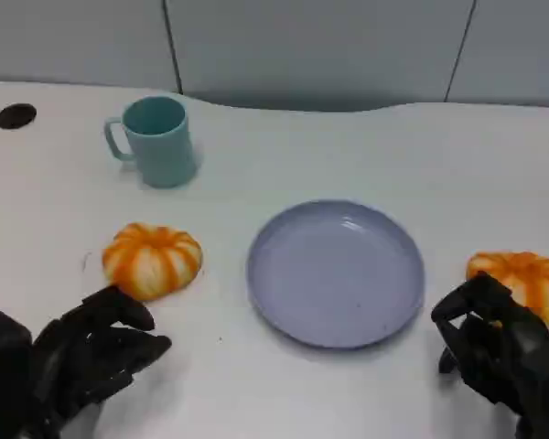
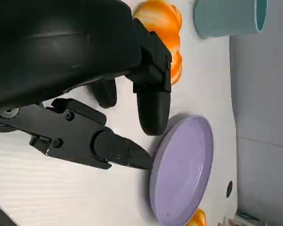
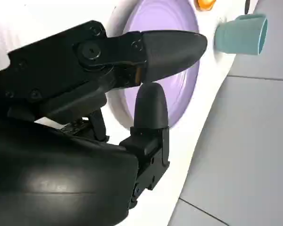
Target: Grasp the bread from the table and place it into the plate.
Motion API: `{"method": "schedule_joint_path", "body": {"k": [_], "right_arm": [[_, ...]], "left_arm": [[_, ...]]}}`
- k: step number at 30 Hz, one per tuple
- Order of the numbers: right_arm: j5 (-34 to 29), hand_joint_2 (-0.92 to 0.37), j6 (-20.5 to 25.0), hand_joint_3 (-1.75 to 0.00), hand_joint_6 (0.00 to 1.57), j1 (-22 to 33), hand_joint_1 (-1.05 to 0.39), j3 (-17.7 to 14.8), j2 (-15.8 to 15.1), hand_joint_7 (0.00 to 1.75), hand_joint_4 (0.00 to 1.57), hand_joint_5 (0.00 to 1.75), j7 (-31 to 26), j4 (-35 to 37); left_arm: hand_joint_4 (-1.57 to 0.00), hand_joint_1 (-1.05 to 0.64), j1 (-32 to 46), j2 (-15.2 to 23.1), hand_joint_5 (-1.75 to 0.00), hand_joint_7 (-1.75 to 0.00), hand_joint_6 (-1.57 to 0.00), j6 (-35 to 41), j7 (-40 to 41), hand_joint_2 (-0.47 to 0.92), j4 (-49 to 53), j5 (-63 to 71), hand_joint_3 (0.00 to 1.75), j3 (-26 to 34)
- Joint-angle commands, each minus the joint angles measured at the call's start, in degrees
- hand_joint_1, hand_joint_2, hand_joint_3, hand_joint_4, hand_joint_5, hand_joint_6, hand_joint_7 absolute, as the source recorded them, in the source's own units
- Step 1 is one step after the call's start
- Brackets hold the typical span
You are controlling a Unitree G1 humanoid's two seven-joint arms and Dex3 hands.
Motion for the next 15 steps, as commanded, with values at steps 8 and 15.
{"method": "schedule_joint_path", "body": {"k": [8, 15], "right_arm": [[0.5, -0.92, -0.7, -0.4, 0.39, 0.1, -0.31, -0.4, -0.6, 1.71, 0.63, 1.75, 0.2, 0.2], [0.6, -0.92, -0.6, -0.4, 0.39, 0.3, -0.31, -0.4, -0.4, 1.71, 0.63, 1.75, 0.2, 0.1]], "left_arm": [[-0.52, -0.35, 0.6, 0.9, -1.75, -1.65, -0.43, 0.4, 0.2, 0.92, 0.7, 0.2, 0.03, 0.4], [-0.54, -0.37, 0.6, 1.0, -1.75, -1.64, -0.44, -0.6, -0.3, 0.92, 0.8, -0.1, 0.03, 0.6]]}}
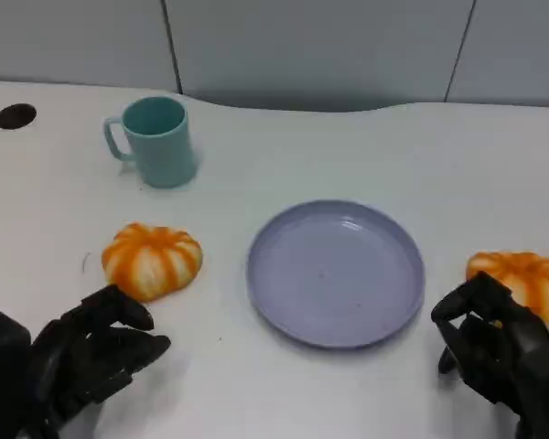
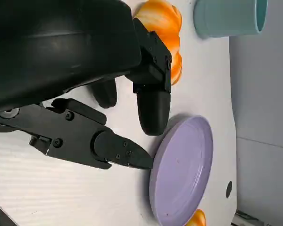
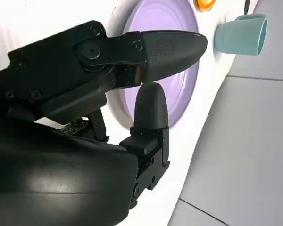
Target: Grasp the bread from the table and place it into the plate.
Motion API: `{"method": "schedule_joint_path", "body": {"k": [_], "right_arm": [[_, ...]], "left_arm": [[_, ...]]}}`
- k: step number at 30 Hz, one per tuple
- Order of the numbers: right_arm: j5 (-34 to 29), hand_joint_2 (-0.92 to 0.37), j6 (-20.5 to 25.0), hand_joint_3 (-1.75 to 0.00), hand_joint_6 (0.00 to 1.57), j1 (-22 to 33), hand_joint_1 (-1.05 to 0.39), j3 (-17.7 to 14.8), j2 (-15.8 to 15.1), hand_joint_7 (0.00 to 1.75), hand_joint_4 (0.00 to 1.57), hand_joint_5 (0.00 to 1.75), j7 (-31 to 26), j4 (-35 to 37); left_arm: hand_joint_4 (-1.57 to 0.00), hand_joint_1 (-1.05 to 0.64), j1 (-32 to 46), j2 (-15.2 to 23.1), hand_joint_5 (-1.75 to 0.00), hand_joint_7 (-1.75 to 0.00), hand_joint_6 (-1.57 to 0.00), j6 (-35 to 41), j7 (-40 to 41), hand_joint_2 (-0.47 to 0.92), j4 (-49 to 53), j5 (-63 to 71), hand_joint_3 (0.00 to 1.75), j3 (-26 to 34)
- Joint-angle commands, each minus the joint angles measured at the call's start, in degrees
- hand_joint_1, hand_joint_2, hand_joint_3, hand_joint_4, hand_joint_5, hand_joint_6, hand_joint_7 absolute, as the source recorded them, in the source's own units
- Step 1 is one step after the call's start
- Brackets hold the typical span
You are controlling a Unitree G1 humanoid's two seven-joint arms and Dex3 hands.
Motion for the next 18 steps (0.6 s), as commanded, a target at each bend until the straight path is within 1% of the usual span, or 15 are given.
{"method": "schedule_joint_path", "body": {"k": [1, 5, 7, 8, 10, 11, 13, 14, 15, 16, 17, 18], "right_arm": [[0.5, -0.92, -0.4, -0.4, 0.39, 0.3, -0.32, -0.3, -0.3, 1.71, 0.63, 1.75, 0.0, 0.0], [-0.2, -0.92, -0.7, -0.4, 0.39, 0.1, -0.32, -0.1, -0.2, 1.71, 0.63, 1.75, -0.6, 0.4], [-0.3, -0.92, -0.7, -0.4, 0.39, 0.1, -0.32, 0.0, -0.3, 1.7, 0.63, 1.75, -0.7, 0.5], [-0.4, -0.92, -0.7, -0.4, 0.39, 0.1, -0.31, 0.1, -0.2, 1.7, 0.63, 1.75, -0.8, 0.5], [-1.0, -0.92, -0.3, -0.4, 0.39, -0.1, -0.3, 0.4, 0.0, 1.71, 0.63, 1.75, -1.4, 0.3], [-1.1, -0.92, 0.2, -0.4, 0.39, 0.0, -0.3, 0.6, 0.1, 1.7, 0.62, 1.75, -1.5, 0.0], [-1.1, -0.92, 0.4, -0.4, 0.38, -0.1, -0.29, 0.7, 0.3, 1.7, 0.61, 1.75, -1.7, 0.0], [-1.1, -0.92, 0.2, -0.4, 0.39, -0.1, -0.28, 0.7, 0.5, 1.7, 0.61, 1.75, -1.8, 0.2], [-1.0, -0.92, 0.2, -0.4, 0.39, -0.2, -0.28, 0.7, 0.8, 1.71, 0.61, 1.75, -1.9, 0.3], [-0.9, -0.92, 0.1, -0.4, 0.39, -0.2, -0.28, 0.7, 1.0, 1.72, 0.6, 1.75, -1.9, 0.5], [-0.9, -0.92, 0.1, -0.4, 0.39, -0.3, -0.28, 0.7, 1.1, 1.73, 0.6, 1.75, -1.8, 0.6], [-0.9, -0.92, 0.1, -0.41, 0.39, -0.3, -0.28, 0.8, 1.2, 1.74, 0.6, 1.75, -1.8, 0.6]], "left_arm": [[-0.55, -0.38, 0.8, 1.0, -1.75, -1.64, -0.44, -1.7, -0.1, 0.92, 0.3, 0.4, 0.03, 0.4], [-0.56, -0.34, 1.4, 1.2, -1.75, -1.63, -0.44, -7.2, 3.2, 0.92, -2.7, 4.5, 0.04, -0.4], [-0.56, -0.33, 1.5, 1.1, -1.75, -1.63, -0.44, -8.4, 4.0, 0.92, -3.0, 5.4, 0.05, -0.6], [-0.54, -0.32, 0.7, 2.0, -1.75, -1.62, -0.42, -13.8, 6.1, 0.92, -2.7, 9.1, 0.06, -1.4], [-0.48, -0.31, -1.3, 4.5, -1.75, -1.6, -0.38, -23.9, 13.7, 0.92, -2.7, 19.9, 0.1, -3.4], [-0.45, -0.32, -2.3, 5.9, -1.75, -1.6, -0.36, -26.8, 17.4, 0.92, -3.0, 25.3, 0.11, -4.5], [-0.39, -0.33, -3.6, 8.1, -1.75, -1.58, -0.31, -28.3, 22.7, 0.92, -3.9, 33.4, 0.12, -6.0], [-0.34, -0.37, -4.3, 9.3, -1.68, -1.45, -0.3, -28.1, 25.2, 0.92, -4.9, 37.5, 0.11, -6.8], [-0.32, -0.39, -5.1, 10.6, -1.63, -1.34, -0.31, -27.3, 27.4, 0.92, -6.1, 41.6, 0.1, -7.7], [-0.31, -0.42, -6.0, 11.8, -1.5, -1.14, -0.35, -26.6, 29.2, 0.92, -7.0, 45.1, 0.08, -8.5], [-0.3, -0.43, -7.1, 12.9, -1.36, -0.81, -0.42, -26.2, 30.7, 0.91, -7.2, 48.0, 0.04, -9.4], [-0.29, -0.44, -8.1, 14.0, -1.26, -0.58, -0.49, -25.6, 31.9, 0.91, -7.5, 50.7, 0.02, -10.4]]}}
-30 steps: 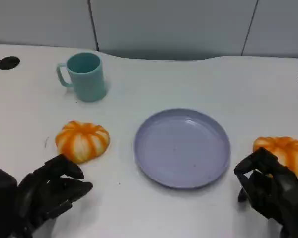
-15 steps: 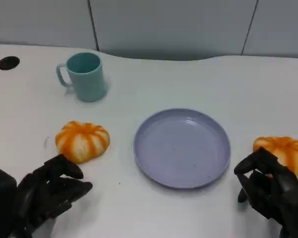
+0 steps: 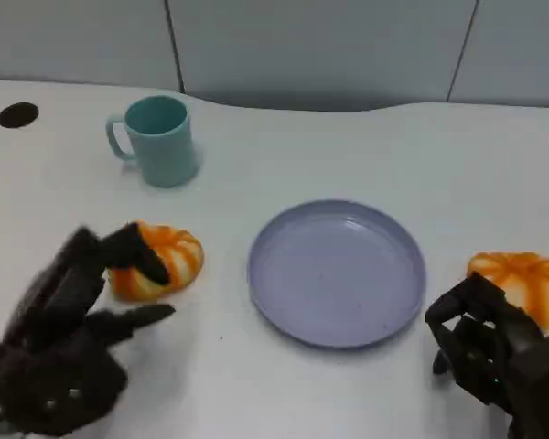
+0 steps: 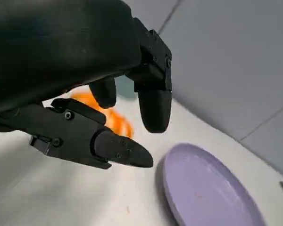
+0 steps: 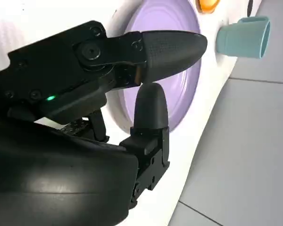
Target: Grasp the bread from the table and place it into the plate.
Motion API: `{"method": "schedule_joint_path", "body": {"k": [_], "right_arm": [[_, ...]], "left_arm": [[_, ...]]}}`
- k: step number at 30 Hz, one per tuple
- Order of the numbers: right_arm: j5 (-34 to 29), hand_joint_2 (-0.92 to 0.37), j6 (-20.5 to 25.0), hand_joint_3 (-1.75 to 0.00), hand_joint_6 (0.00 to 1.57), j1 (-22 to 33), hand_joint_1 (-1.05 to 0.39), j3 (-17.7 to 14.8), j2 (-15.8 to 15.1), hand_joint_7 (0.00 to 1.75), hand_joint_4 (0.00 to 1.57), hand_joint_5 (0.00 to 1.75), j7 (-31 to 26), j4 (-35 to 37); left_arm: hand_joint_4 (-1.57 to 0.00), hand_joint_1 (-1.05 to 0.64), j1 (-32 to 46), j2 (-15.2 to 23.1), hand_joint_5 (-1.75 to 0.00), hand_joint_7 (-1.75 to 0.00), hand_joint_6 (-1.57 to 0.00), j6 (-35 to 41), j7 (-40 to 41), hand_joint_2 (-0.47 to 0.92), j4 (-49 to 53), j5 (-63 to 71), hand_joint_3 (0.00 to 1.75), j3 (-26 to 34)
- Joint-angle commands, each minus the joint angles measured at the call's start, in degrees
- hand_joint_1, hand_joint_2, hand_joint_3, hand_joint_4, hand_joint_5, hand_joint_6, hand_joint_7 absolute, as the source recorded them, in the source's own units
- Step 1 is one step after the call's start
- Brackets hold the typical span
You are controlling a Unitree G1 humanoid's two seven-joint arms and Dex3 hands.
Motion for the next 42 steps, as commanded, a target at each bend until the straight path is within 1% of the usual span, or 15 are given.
{"method": "schedule_joint_path", "body": {"k": [1, 2, 4, 5, 6, 8, 11, 14, 16, 19, 25, 28, 35, 38, 42], "right_arm": [[0.1, -0.92, 0.0, -0.41, 0.39, -0.2, -0.28, -0.1, 0.2, 1.74, 0.6, 1.75, -0.6, 0.4], [0.0, -0.92, 0.1, -0.41, 0.38, -0.2, -0.28, 0.0, 0.3, 1.74, 0.6, 1.75, -0.6, 0.4], [-0.4, -0.92, 1.4, -0.41, 0.38, 0.0, -0.29, 0.2, 0.3, 1.75, 0.59, 1.75, -0.7, -0.7], [-0.6, -0.92, 1.9, -0.41, 0.37, 0.0, -0.29, 0.3, 0.3, 1.75, 0.58, 1.75, -0.8, -1.1], [-0.5, -0.92, 1.9, -0.41, 0.37, 0.1, -0.3, 0.3, 0.5, 1.75, 0.57, 1.75, -0.9, -1.1], [-0.3, -0.92, 1.3, -0.41, 0.37, 0.0, -0.29, 0.4, 0.5, 1.75, 0.57, 1.75, -0.8, -0.7], [-1.1, -0.92, 1.3, -0.41, 0.37, 0.1, -0.29, 0.6, 0.2, 1.74, 0.57, 1.75, -1.2, -1.1], [-1.3, -0.92, 2.3, -0.41, 0.37, 0.3, -0.28, 0.7, 0.1, 1.74, 0.57, 1.75, -1.2, -2.1], [-0.9, -0.92, 3.9, -0.41, 0.37, 0.6, -0.28, 0.7, 0.3, 1.73, 0.57, 1.75, -1.1, -3.2], [-0.4, -0.92, 4.8, -0.41, 0.37, 0.9, -0.27, 0.7, 0.5, 1.74, 0.58, 1.75, -0.9, -3.9], [-0.2, -0.92, 4.7, -0.41, 0.37, 1.3, -0.26, 0.7, 0.6, 1.74, 0.59, 1.75, -0.8, -4.2], [-0.1, -0.92, 5.2, -0.42, 0.37, 1.6, -0.26, 0.7, 0.7, 1.73, 0.59, 1.75, -1.0, -4.7], [-0.8, -0.92, 6.2, -0.42, 0.36, 2.3, -0.28, 1.1, 0.5, 1.72, 0.57, 1.75, -1.3, -6.2], [-1.2, -0.92, 5.1, -0.41, 0.37, 2.5, -0.27, 1.1, 0.3, 1.71, 0.58, 1.75, -1.4, -6.0], [-0.5, -0.92, 7.4, -0.41, 0.37, 2.8, -0.29, 1.0, 0.6, 1.7, 0.57, 1.75, -1.0, -7.4]], "left_arm": [[-0.27, -0.46, -4.1, 5.6, -1.13, -0.38, -0.52, 2.2, 6.0, 0.91, -2.1, 11.8, 0.01, -3.8], [-0.23, -0.49, -4.7, 6.3, -0.98, -0.21, -0.53, 2.9, 6.4, 0.91, -2.2, 13.3, 0.01, -4.5], [-0.21, -0.53, -6.5, 8.1, -0.75, -0.07, -0.51, 5.1, 6.3, 0.92, -2.4, 16.9, 0.0, -6.5], [-0.19, -0.57, -7.1, 8.8, -0.56, -0.03, -0.45, 6.0, 6.4, 0.92, -2.4, 18.1, 0.0, -7.2], [-0.19, -0.59, -8.5, 9.9, -0.47, -0.01, -0.43, 7.7, 6.0, 0.92, -2.3, 21.1, 0.0, -8.8], [-0.08, -0.68, -11.2, 11.5, -0.28, 0.0, -0.29, 11.0, 3.3, 0.9, -1.5, 25.1, 0.0, -11.6], [-0.01, -0.75, -16.3, 12.0, -0.16, 0.0, -0.18, 13.3, -1.0, 0.9, 4.2, 26.5, 0.0, -15.5], [0.0, -0.81, -22.0, 11.3, -0.06, 0.0, -0.11, 13.9, -4.4, 0.92, 12.2, 26.3, 0.01, -19.2], [0.0, -0.83, -25.0, 10.4, -0.04, 0.0, -0.1, 14.0, -5.4, 0.92, 16.9, 25.7, 0.01, -20.9], [0.0, -0.9, -30.7, 7.1, -0.02, 0.0, -0.09, 14.9, -7.5, 0.92, 27.5, 24.4, 0.04, -23.5], [0.0, -0.86, -38.4, 1.8, 0.0, -0.01, -0.1, 16.2, -7.5, 0.9, 42.9, 21.6, 0.01, -26.5], [0.0, -0.86, -40.5, -0.1, 0.0, -0.01, -0.11, 17.3, -6.9, 0.89, 48.0, 20.6, 0.01, -27.6], [-0.04, -0.76, -43.1, -3.8, -0.02, -0.04, -0.2, 20.5, -5.3, 0.84, 54.6, 19.0, 0.0, -29.1], [-0.1, -0.68, -43.6, -4.9, -0.04, -0.04, -0.24, 21.9, -5.0, 0.82, 55.6, 18.8, 0.0, -29.8], [-0.22, -0.57, -43.6, -5.8, -0.1, -0.07, -0.37, 23.3, -6.7, 0.77, 56.3, 16.7, 0.0, -28.8]]}}
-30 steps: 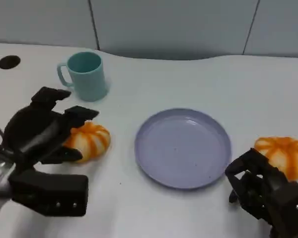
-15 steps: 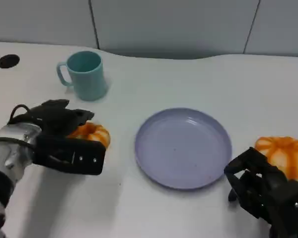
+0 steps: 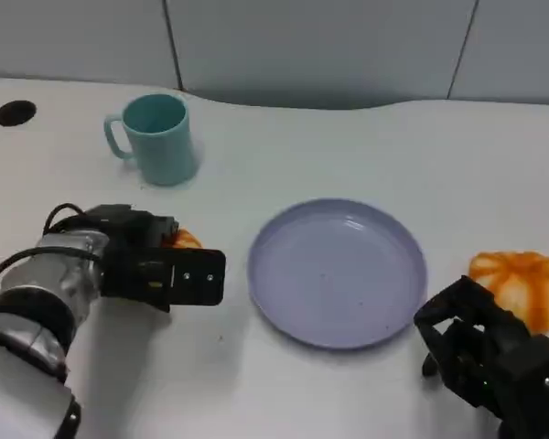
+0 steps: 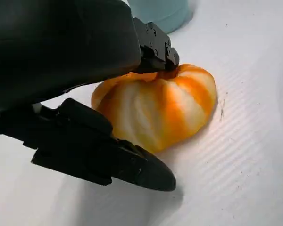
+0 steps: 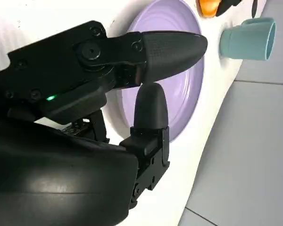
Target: Grasp the bread from the table and place it into the plate.
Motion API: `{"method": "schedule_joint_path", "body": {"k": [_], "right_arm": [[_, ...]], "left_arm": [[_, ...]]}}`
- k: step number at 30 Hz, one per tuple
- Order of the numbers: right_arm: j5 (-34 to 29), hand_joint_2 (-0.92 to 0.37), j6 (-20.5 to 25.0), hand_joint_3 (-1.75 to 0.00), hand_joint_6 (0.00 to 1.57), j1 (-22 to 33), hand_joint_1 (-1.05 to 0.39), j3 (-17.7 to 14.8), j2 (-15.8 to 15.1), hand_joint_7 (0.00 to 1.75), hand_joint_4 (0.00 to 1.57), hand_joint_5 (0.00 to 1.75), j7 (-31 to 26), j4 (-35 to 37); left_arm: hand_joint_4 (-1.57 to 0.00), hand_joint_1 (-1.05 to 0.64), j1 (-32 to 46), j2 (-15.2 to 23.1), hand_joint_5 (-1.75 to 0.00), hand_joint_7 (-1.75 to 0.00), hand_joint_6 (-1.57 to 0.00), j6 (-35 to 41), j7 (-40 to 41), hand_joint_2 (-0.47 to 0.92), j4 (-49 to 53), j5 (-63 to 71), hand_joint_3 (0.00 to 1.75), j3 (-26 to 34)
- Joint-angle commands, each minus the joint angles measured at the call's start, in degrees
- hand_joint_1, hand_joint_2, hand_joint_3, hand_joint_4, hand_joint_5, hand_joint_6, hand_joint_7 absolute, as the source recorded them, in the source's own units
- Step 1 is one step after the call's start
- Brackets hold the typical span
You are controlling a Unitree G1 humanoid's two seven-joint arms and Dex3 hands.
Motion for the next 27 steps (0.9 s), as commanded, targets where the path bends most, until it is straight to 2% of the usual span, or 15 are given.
{"method": "schedule_joint_path", "body": {"k": [1, 4, 5, 6, 7, 9, 11, 12, 16, 21, 22, 23, 24, 25, 27], "right_arm": [[0.5, -0.92, 0.7, -0.41, 0.37, 0.7, -0.29, -0.4, -0.6, 1.7, 0.57, 1.75, 0.0, -1.4], [1.3, -0.92, -1.4, -0.42, 0.38, 0.4, -0.28, -0.7, -0.5, 1.71, 0.59, 1.75, 0.4, 0.2], [1.5, -0.92, -1.5, -0.42, 0.38, 0.5, -0.28, -0.8, -0.4, 1.71, 0.59, 1.75, 0.4, 0.3], [1.5, -0.92, -1.7, -0.42, 0.38, 0.5, -0.28, -0.7, -0.4, 1.71, 0.6, 1.75, 0.3, 0.4], [1.5, -0.92, -1.5, -0.42, 0.38, 0.7, -0.28, -0.7, -0.2, 1.71, 0.6, 1.75, 0.1, 0.0], [1.5, -0.92, -1.5, -0.42, 0.38, 1.0, -0.29, -0.7, -0.1, 1.71, 0.59, 1.75, -0.1, -0.2], [0.7, -0.92, -1.3, -0.42, 0.38, 1.2, -0.29, -0.5, -0.3, 1.71, 0.59, 1.75, -0.4, -0.7], [0.3, -0.92, -1.0, -0.42, 0.38, 1.3, -0.3, -0.3, -0.5, 1.7, 0.59, 1.75, -0.6, -1.1], [0.7, -0.92, 0.4, -0.42, 0.39, 2.2, -0.29, -0.6, -0.2, 1.7, 0.58, 1.75, -0.4, -2.9], [0.4, -0.92, 1.8, -0.43, 0.37, 3.1, -0.3, -0.5, -0.4, 1.72, 0.56, 1.75, -0.3, -4.6], [0.3, -0.92, 1.8, -0.42, 0.36, 3.1, -0.3, -0.5, -0.5, 1.72, 0.56, 1.75, -0.3, -4.6], [0.5, -0.92, 1.6, -0.42, 0.36, 3.1, -0.3, -0.6, -0.5, 1.72, 0.56, 1.75, -0.2, -4.6], [0.5, -0.92, 1.5, -0.42, 0.36, 3.1, -0.3, -0.6, -0.5, 1.72, 0.56, 1.75, -0.1, -4.5], [0.7, -0.92, 1.2, -0.42, 0.36, 3.1, -0.3, -0.6, -0.6, 1.72, 0.57, 1.75, 0.0, -4.3], [0.7, -0.92, 1.0, -0.42, 0.36, 2.9, -0.3, -0.7, -0.6, 1.72, 0.57, 1.75, 0.0, -3.9]], "left_arm": [[-0.25, -0.53, -0.7, -0.7, -0.12, -0.09, -0.42, 1.9, -1.8, 0.77, 1.1, -2.8, 0.0, 0.7], [-0.38, -0.42, 0.0, -0.7, -0.27, -0.14, -0.6, 1.5, -1.9, 0.75, 1.2, -4.7, 0.0, 1.5], [-0.34, -0.41, 0.4, -0.6, -0.45, -0.15, -0.64, 1.0, -1.3, 0.74, 1.1, -5.1, 0.0, 1.6], [-0.27, -0.38, 0.7, -0.5, -0.77, -0.23, -0.68, 0.7, -0.8, 0.74, 1.0, -5.6, 0.0, 1.8], [-0.24, -0.32, 1.1, -0.4, -1.09, -0.63, -0.59, 0.1, -0.2, 0.74, 1.0, -6.4, 0.0, 2.2], [-0.29, -0.21, 1.6, -0.2, -1.56, -1.46, -0.35, -0.7, 0.9, 0.76, 1.0, -7.1, 0.01, 2.5], [-0.32, -0.18, 2.5, 0.1, -1.7, -1.67, -0.29, -1.8, 3.7, 0.77, 1.1, -7.0, 0.01, 2.2], [-0.47, -0.1, 3.1, 0.3, -1.73, -1.72, -0.35, -2.4, 6.2, 0.8, 1.1, -6.5, 0.03, 1.5], [-0.64, -0.1, 5.3, 0.5, -1.75, -1.74, -0.48, -3.6, 15.3, 0.84, 1.4, -5.2, 0.04, 0.0], [-0.62, -0.16, 6.7, 0.2, -1.75, -1.72, -0.5, -3.5, 17.4, 0.91, 1.7, -6.5, 0.09, 0.8], [-0.6, -0.16, 7.0, 0.2, -1.73, -1.68, -0.49, -3.7, 17.0, 0.92, 1.8, -7.2, 0.14, 1.4], [-0.57, -0.17, 7.2, 0.2, -1.69, -1.55, -0.52, -3.9, 16.3, 0.92, 1.8, -8.0, 0.16, 2.1], [-0.57, -0.17, 7.3, 0.2, -1.55, -1.39, -0.56, -4.2, 15.5, 0.92, 1.7, -8.7, 0.18, 2.6], [-0.57, -0.16, 7.5, 0.3, -1.53, -1.39, -0.56, -5.0, 15.2, 0.91, 1.6, -9.4, 0.18, 3.1], [-0.6, -0.14, 7.8, 0.5, -1.5, -1.27, -0.61, -6.4, 15.3, 0.91, 1.4, -10.7, 0.11, 4.1]]}}
